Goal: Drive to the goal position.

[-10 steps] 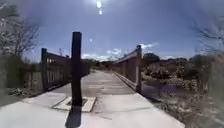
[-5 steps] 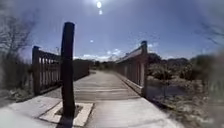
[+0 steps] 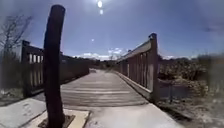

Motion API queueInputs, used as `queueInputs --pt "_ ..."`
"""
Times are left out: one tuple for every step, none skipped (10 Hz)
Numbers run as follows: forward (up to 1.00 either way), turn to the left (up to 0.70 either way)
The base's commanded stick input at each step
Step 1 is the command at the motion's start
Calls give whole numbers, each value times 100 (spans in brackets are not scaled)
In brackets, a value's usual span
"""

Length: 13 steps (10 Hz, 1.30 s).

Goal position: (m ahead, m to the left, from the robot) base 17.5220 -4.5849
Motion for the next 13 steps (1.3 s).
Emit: queueInputs --pt "70 0" --pt "70 0" --pt "70 0" --pt "70 0" --pt "70 0" --pt "70 0" --pt "70 0" --pt "70 0" --pt "70 0" --pt "70 0" --pt "70 0" --pt "70 0" --pt "70 0"
